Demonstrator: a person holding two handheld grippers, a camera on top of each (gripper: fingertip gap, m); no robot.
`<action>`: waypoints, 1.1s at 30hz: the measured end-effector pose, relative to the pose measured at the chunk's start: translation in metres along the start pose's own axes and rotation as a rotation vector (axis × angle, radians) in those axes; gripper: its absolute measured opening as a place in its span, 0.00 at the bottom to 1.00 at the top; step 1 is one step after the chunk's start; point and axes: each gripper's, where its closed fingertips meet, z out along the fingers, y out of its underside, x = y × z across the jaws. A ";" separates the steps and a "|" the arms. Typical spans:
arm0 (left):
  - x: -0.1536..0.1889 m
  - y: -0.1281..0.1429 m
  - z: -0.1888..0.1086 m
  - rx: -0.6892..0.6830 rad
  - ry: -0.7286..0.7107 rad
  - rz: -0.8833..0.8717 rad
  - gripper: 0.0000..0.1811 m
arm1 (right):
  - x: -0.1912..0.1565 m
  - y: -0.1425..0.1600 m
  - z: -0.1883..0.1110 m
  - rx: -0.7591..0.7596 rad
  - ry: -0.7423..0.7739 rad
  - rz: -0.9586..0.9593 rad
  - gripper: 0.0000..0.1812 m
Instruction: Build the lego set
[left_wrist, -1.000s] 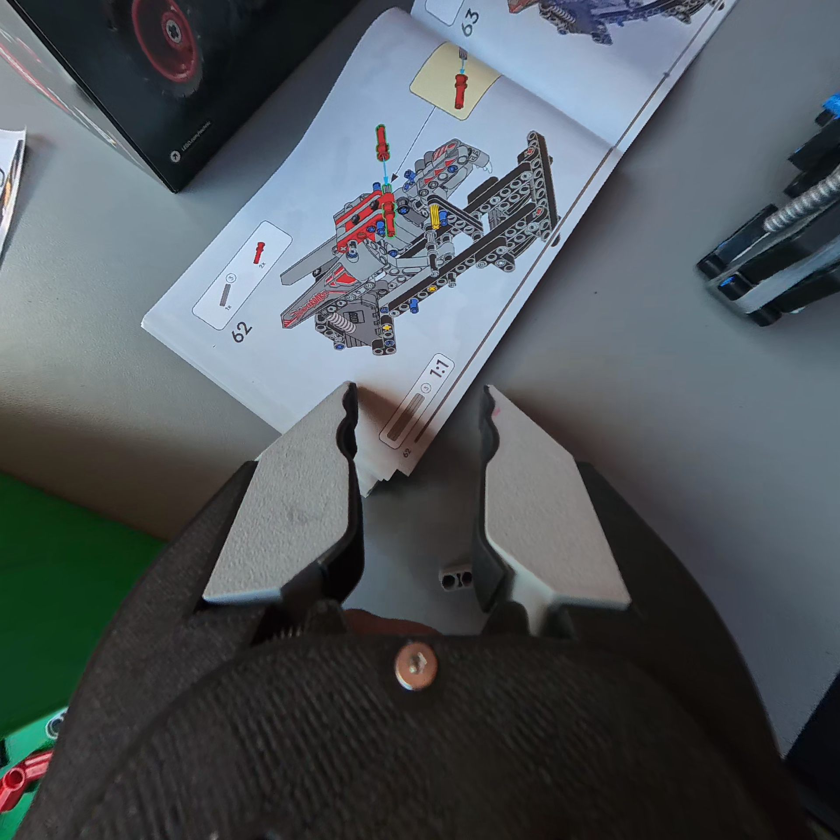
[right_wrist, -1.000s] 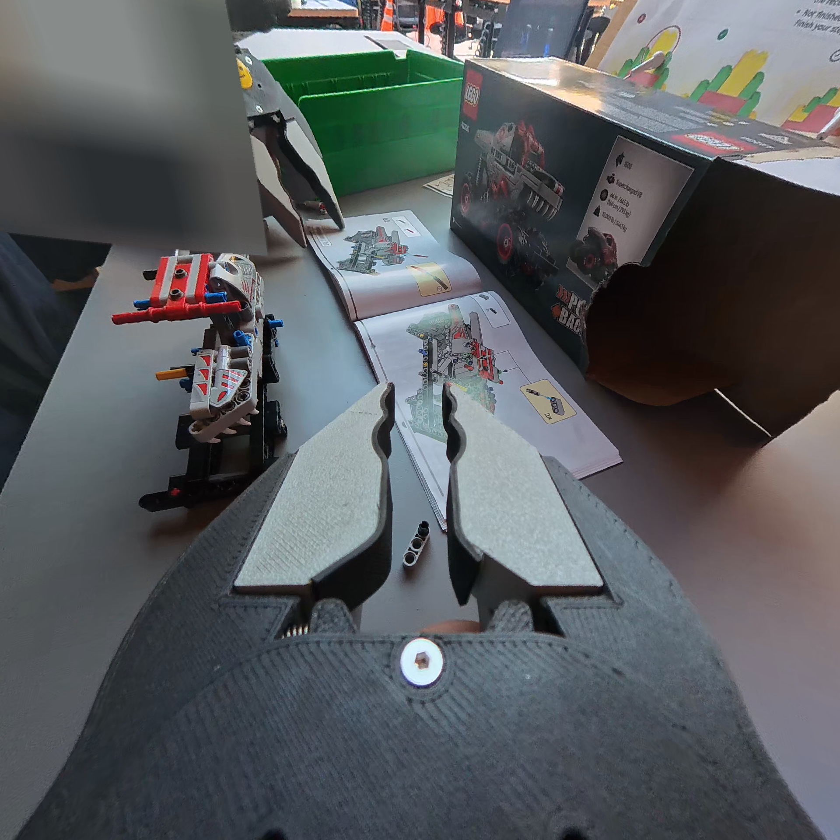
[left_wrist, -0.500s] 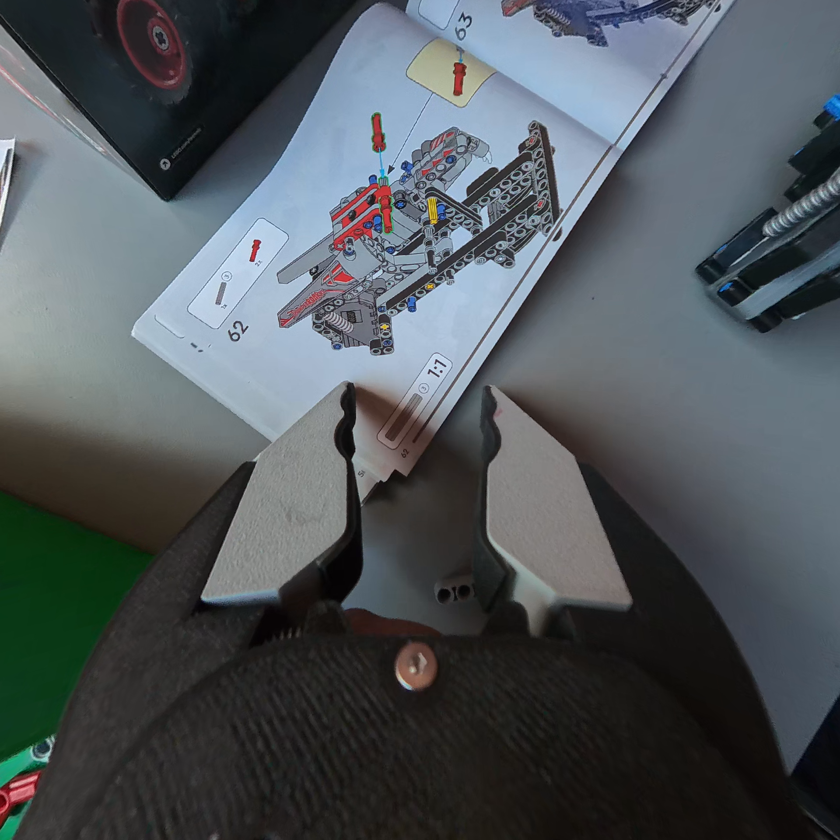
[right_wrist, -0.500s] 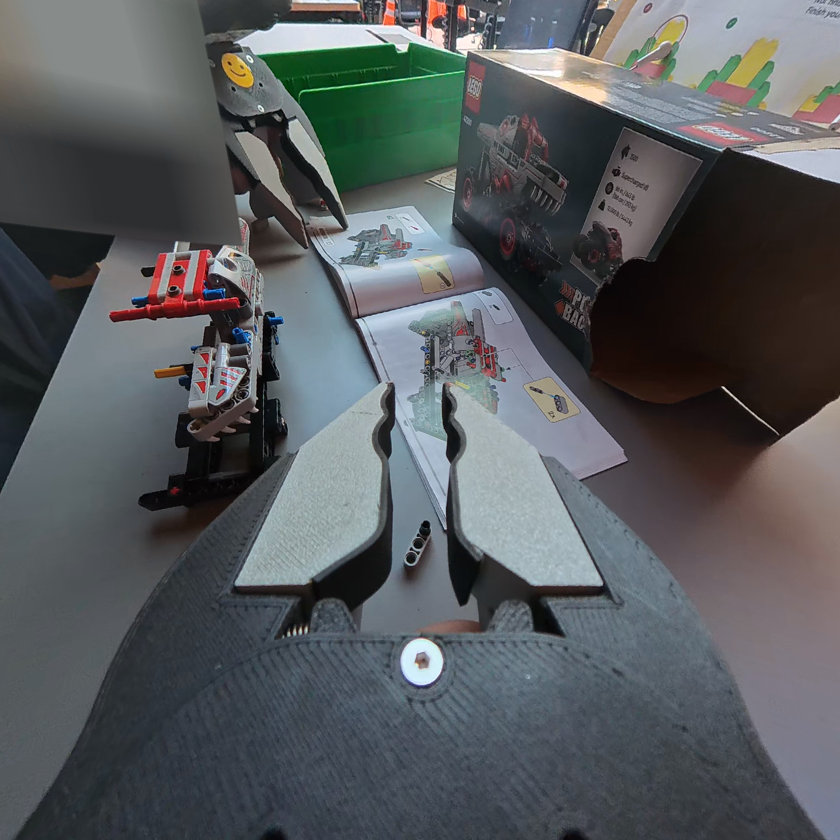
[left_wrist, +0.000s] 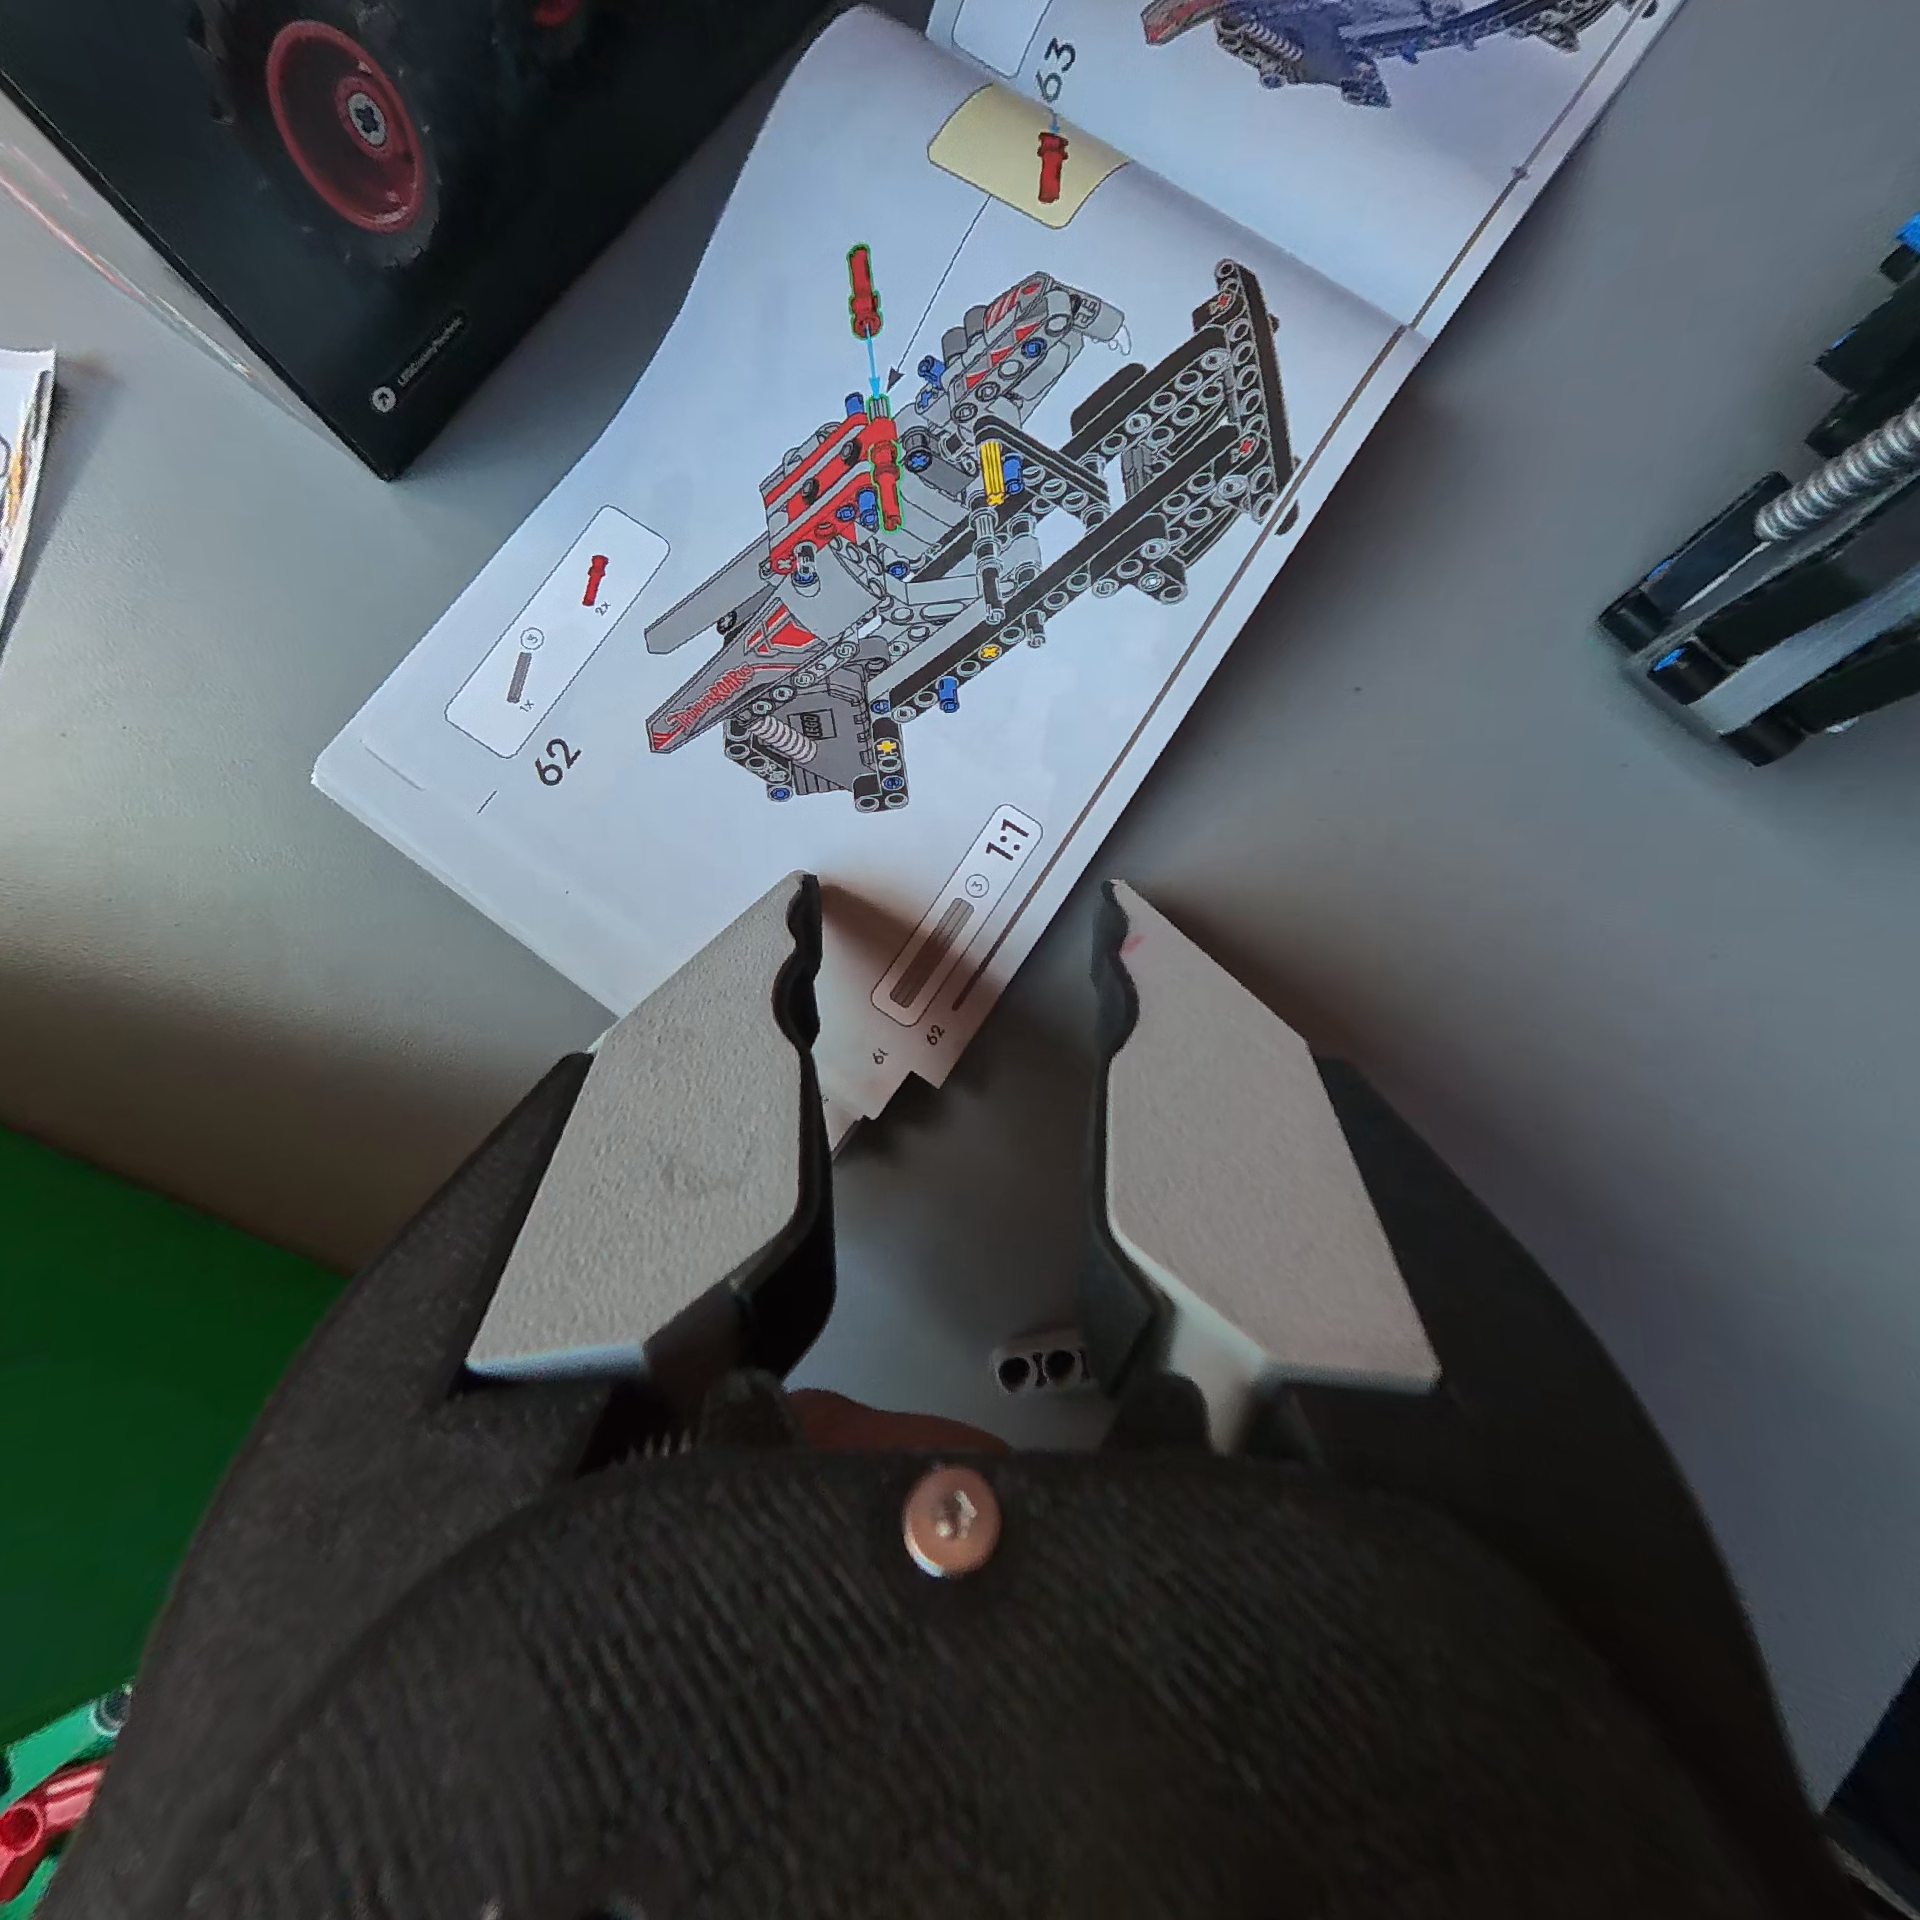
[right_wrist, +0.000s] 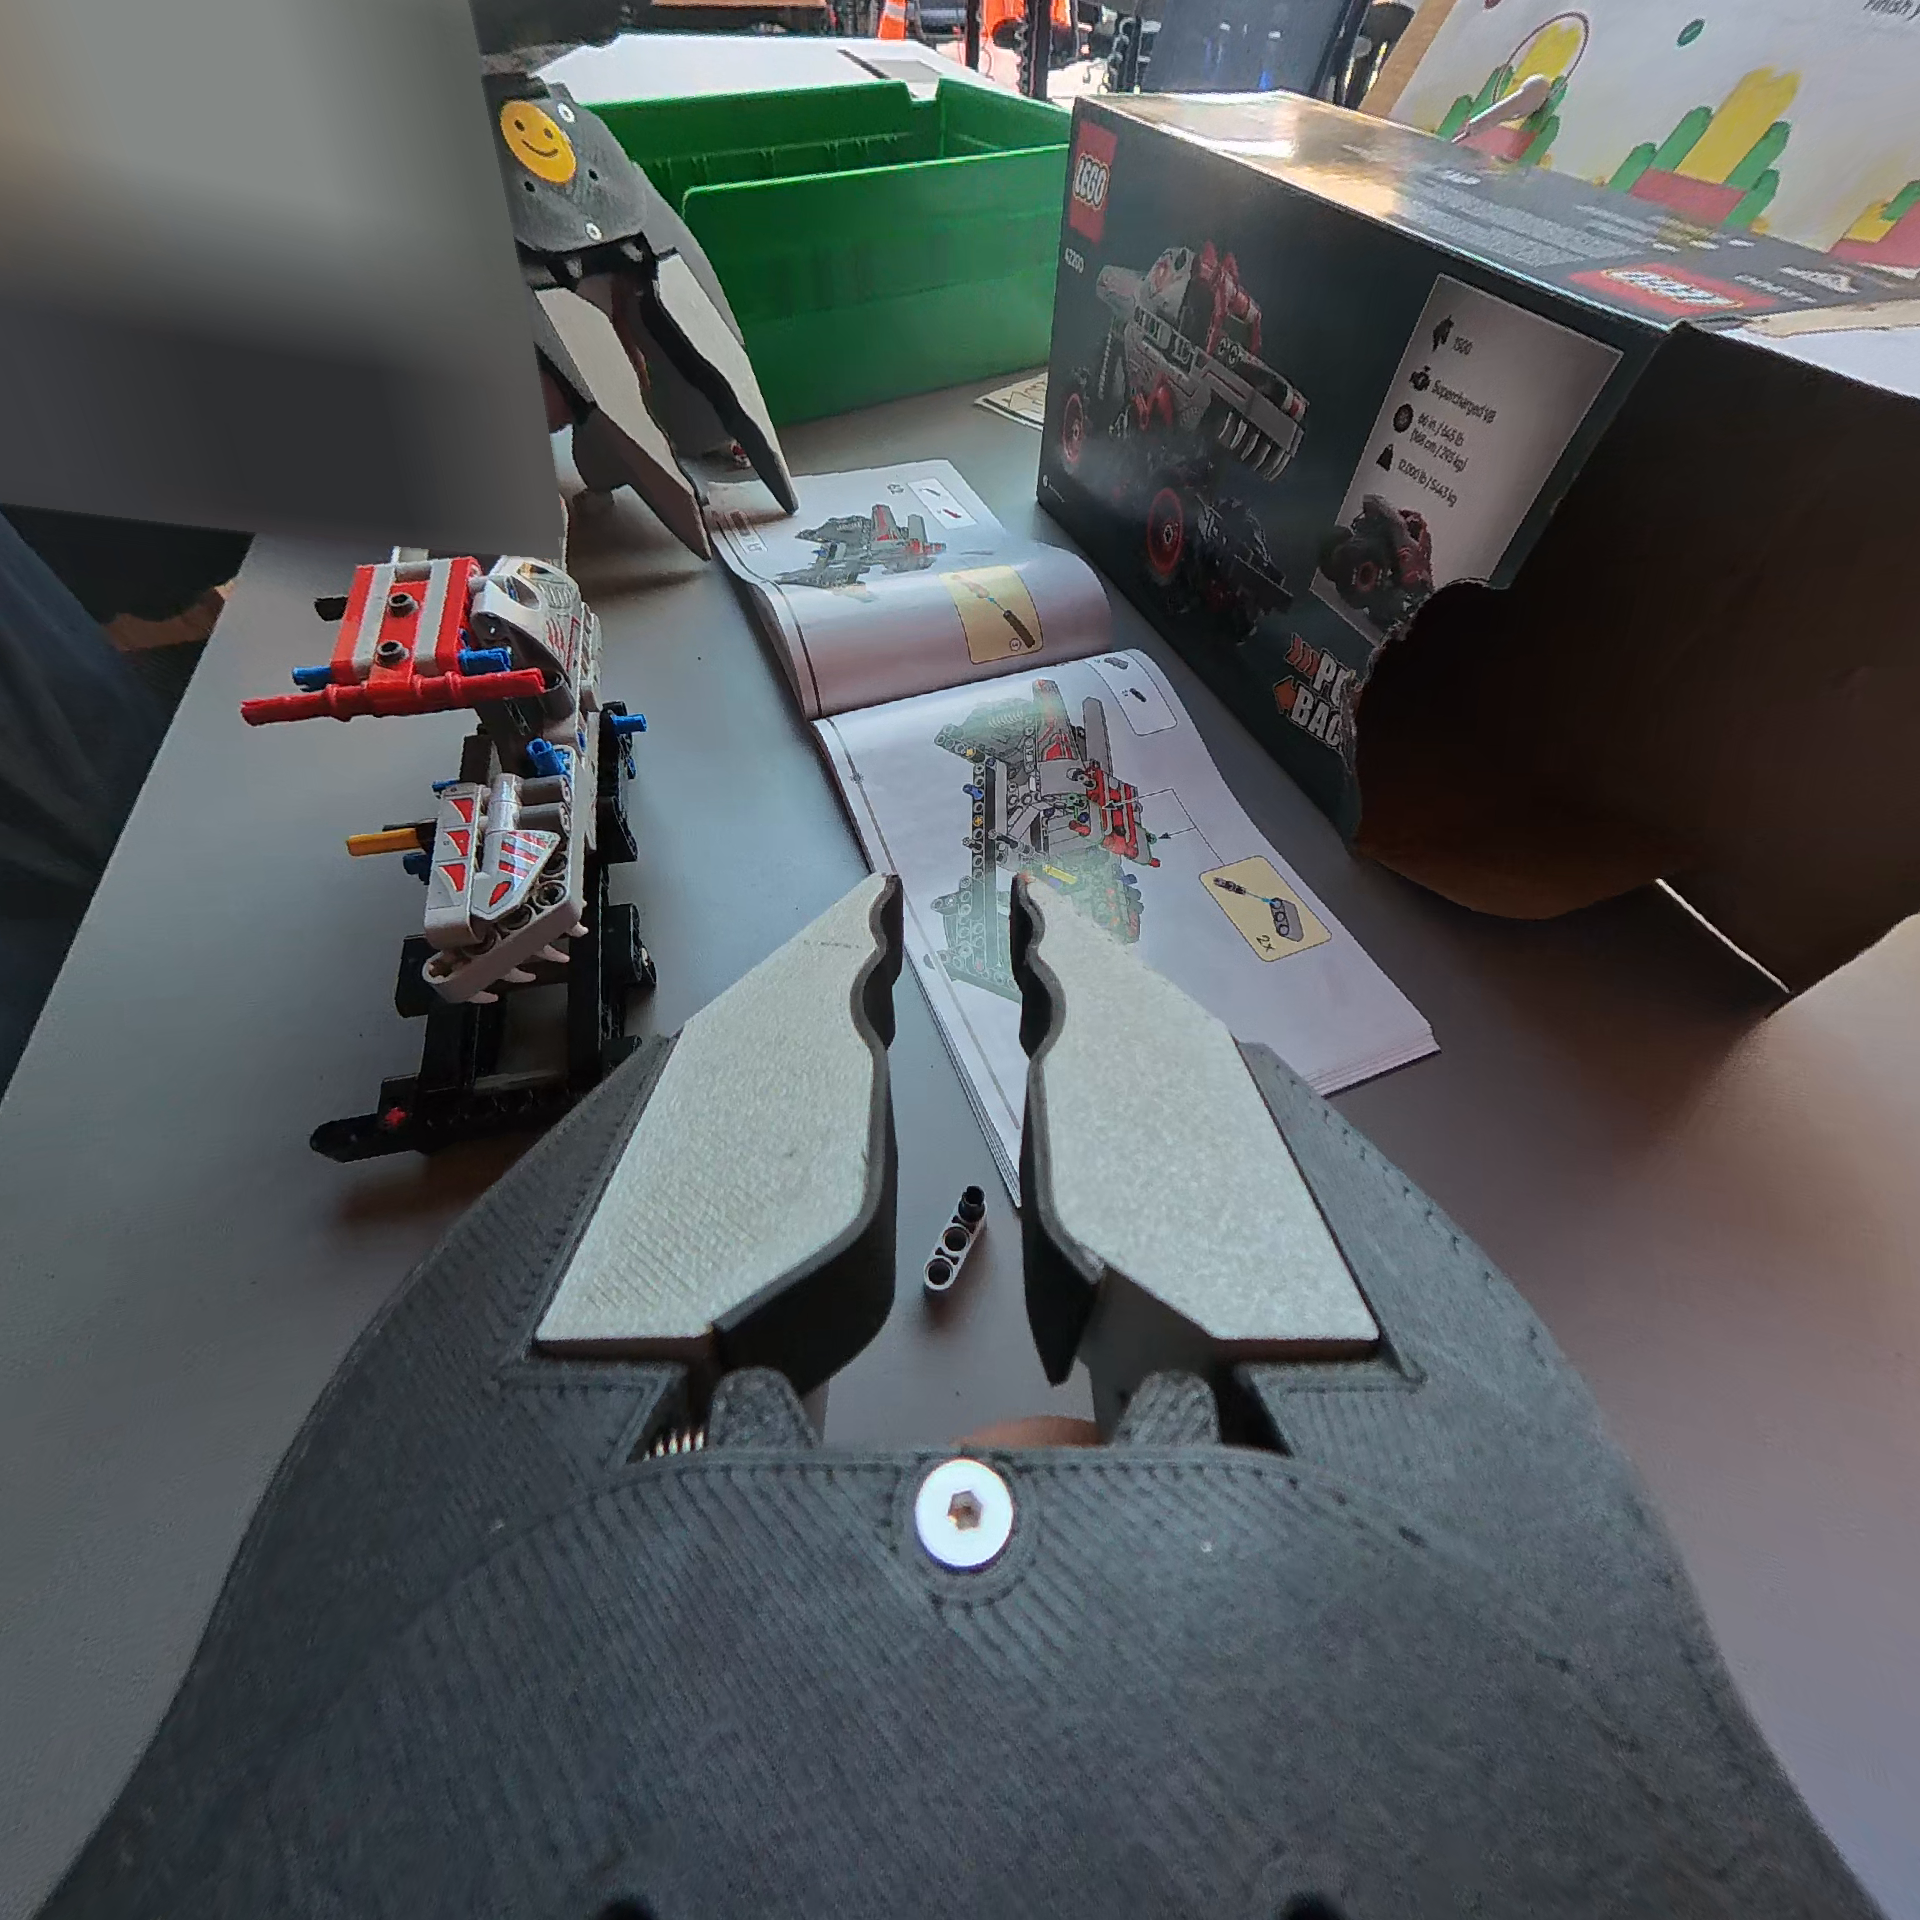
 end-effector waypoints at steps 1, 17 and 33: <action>-0.001 0.000 0.000 -0.001 -0.002 0.000 0.27 | 0.000 0.000 0.000 0.001 0.001 0.001 0.10; -0.001 0.004 -0.002 -0.014 -0.009 0.015 0.28 | -0.003 -0.002 -0.002 0.005 -0.010 0.001 0.10; -0.005 0.002 -0.001 0.005 -0.005 -0.010 0.24 | -0.049 -0.012 -0.003 0.014 -0.214 -0.031 0.13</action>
